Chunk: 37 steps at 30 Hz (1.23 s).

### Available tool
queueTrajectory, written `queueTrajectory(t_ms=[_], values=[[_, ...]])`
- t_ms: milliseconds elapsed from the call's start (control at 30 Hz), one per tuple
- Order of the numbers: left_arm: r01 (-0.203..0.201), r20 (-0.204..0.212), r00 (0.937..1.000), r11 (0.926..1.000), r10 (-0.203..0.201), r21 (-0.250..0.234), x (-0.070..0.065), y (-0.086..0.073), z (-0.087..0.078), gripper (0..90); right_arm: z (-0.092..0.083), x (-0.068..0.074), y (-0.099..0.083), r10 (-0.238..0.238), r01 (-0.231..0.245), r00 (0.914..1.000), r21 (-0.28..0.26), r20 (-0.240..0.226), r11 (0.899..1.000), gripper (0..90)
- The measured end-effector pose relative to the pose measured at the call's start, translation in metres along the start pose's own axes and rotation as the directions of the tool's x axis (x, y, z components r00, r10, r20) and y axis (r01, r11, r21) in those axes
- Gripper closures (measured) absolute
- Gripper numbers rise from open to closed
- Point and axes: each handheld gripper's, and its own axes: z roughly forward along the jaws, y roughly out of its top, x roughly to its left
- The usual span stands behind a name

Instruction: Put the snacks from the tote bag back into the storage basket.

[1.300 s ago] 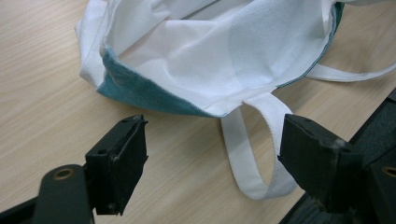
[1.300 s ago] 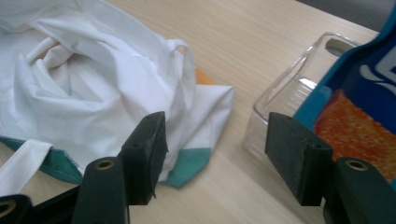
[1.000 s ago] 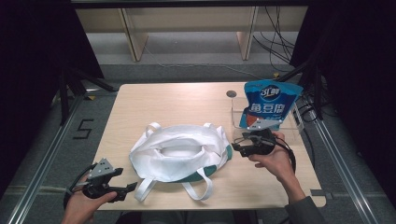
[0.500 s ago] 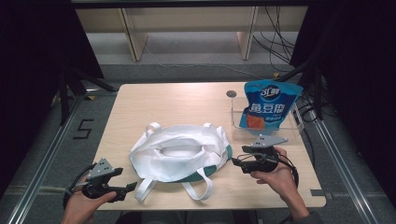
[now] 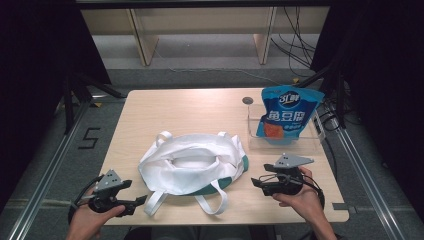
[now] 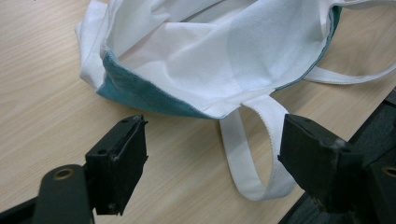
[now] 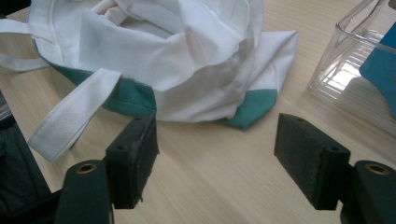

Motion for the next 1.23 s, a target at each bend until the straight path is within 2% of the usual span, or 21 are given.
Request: queueTrajectory(t_ms=[67,133,167,200,233,267,300,333,367,500,533,567,633,733,800,833,967,1067,1100,1167,1233], values=[[0.001,0.0,1.0,1.0,-0.001,0.0,0.0,0.0,0.0,22.3,-0.001,0.001,-0.001,0.003,-0.003,1.0,0.01,-0.002,1.0,29.2],[0.001,-0.003,1.0,1.0,-0.001,0.006,0.0,0.0,-0.001,22.3,-0.002,0.001,-0.002,-0.02,0.02,0.9998,0.004,0.0,1.0,29.0],[0.001,-0.002,1.0,1.0,-0.001,0.003,0.0,0.0,0.0,22.3,-0.003,0.004,-0.003,0.013,-0.013,0.9999,0.011,0.006,1.0,28.4],[0.001,-0.002,1.0,1.0,-0.001,0.007,0.0,0.0,0.0,22.3,-0.002,0.002,-0.004,-0.018,0.018,0.9997,-0.003,0.015,1.0,28.3],[0.001,-0.002,1.0,1.0,-0.001,0.006,0.0,0.0,0.0,22.3,-0.003,0.004,-0.005,0.001,-0.001,1.0,0.011,0.005,1.0,28.2],[0.0,-0.002,1.0,1.0,0.0,0.007,0.0,0.0,0.0,22.3,-0.003,0.003,-0.006,-0.017,0.017,0.9998,0.008,0.005,1.0,28.0],[-0.001,-0.003,1.0,1.0,0.001,0.008,0.0,0.0,0.0,22.3,-0.003,0.003,-0.007,-0.012,0.013,0.9999,0.012,-0.009,1.0,27.4],[0.0,-0.002,1.0,1.0,0.0,0.008,0.0,0.0,0.0,22.3,-0.004,0.004,-0.008,-0.019,0.019,0.9998,0.015,0.011,1.0,27.1],[-0.001,-0.001,1.0,1.0,0.001,0.01,0.0,0.0,0.0,22.3,-0.004,0.006,-0.009,0.006,-0.006,0.9999,0.016,0.012,1.0,27.1],[0.003,-0.001,1.0,1.0,-0.003,0.01,0.0,0.0,0.0,22.3,-0.005,0.007,-0.012,-0.019,0.019,0.9998,0.023,0.012,1.0,26.2],[0.002,-0.001,1.0,1.0,-0.002,0.009,0.0,0.0,0.0,22.3,-0.006,0.008,-0.012,-0.004,0.003,0.9999,0.029,0.013,1.0,26.2],[0.002,-0.001,1.0,1.0,-0.001,0.008,0.0,0.0,0.0,22.3,-0.006,0.007,-0.014,-0.021,0.021,0.9996,0.018,0.017,1.0,26.0],[0.002,-0.001,1.0,1.0,-0.002,0.009,0.0,0.0,0.0,22.3,-0.008,0.007,-0.015,-0.021,0.021,0.9995,0.013,0.023,1.0,25.7],[0.018,0.001,0.9998,0.9998,-0.018,0.009,-0.001,-0.001,0.001,22.3,-0.01,0.01,-0.017,0.005,-0.006,0.9998,0.034,0.017,0.999,25.1],[0.017,0.002,0.9999,0.9998,-0.017,0.009,-0.001,0.0,0.001,22.3,-0.009,0.009,-0.018,-0.015,0.014,0.9995,0.02,0.028,1.0,25.0],[0.0,0.0,1.0,1.0,0.0,0.009,0.0,0.0,0.0,22.3,-0.009,0.009,-0.018,-0.019,0.018,0.9995,0.024,0.025,1.0,24.9],[0.004,0.0,1.0,1.0,-0.004,0.007,0.0,0.0,0.001,22.3,-0.008,0.009,-0.018,-0.032,0.031,0.9993,0.028,0.019,0.999,24.7],[0.003,0.002,1.0,1.0,-0.003,0.009,0.0,0.0,0.001,22.3,-0.009,0.009,-0.018,-0.02,0.02,0.9996,0.035,0.021,0.999,24.5],[0.01,0.002,1.0,0.9999,-0.01,0.004,0.0,0.0,0.002,22.3,-0.009,0.012,-0.019,0.017,-0.018,0.9996,0.048,0.024,0.999,24.3],[0.005,0.001,1.0,1.0,-0.005,0.009,0.0,0.0,0.001,22.2,-0.008,0.008,-0.019,-0.021,0.02,0.9996,0.041,0.02,0.999,23.5],[0.01,0.002,0.9999,0.9999,-0.01,0.005,0.0,0.0,0.001,22.3,-0.008,0.008,-0.019,-0.018,0.017,0.9996,0.048,0.023,0.999,23.3]])
